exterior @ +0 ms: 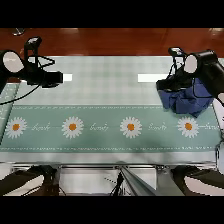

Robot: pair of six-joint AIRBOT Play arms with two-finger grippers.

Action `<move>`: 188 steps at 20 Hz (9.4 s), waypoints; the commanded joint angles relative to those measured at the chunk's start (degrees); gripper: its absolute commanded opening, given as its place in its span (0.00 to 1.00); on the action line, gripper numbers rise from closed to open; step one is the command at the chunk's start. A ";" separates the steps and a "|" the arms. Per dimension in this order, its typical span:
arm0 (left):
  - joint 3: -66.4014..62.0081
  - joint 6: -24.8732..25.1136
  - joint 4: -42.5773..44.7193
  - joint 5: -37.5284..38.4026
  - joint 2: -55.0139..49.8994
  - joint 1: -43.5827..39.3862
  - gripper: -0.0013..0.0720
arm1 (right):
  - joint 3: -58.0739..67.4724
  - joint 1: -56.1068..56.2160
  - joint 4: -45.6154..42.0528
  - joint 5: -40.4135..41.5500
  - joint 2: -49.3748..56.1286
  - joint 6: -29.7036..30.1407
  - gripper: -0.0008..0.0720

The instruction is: Fold the shirts.

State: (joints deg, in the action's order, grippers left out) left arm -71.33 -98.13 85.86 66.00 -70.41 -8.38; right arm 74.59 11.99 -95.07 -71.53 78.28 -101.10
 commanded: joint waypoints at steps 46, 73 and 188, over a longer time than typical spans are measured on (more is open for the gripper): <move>-2.05 4.98 -2.69 -0.37 -4.70 2.27 0.98 | 2.25 -28.52 6.78 9.40 14.51 9.84 0.05; 35.52 7.37 -17.62 -12.81 49.99 2.12 0.98 | 26.67 22.08 12.85 -8.87 -17.90 17.11 0.05; 0.94 19.43 -38.25 -27.17 -8.76 9.33 0.05 | 6.73 -17.70 38.56 20.17 9.40 11.04 0.54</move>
State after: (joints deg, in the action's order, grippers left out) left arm -66.46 -78.98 51.99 36.95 -71.75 2.00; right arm 75.81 -2.68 -70.08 -52.97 78.32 -93.17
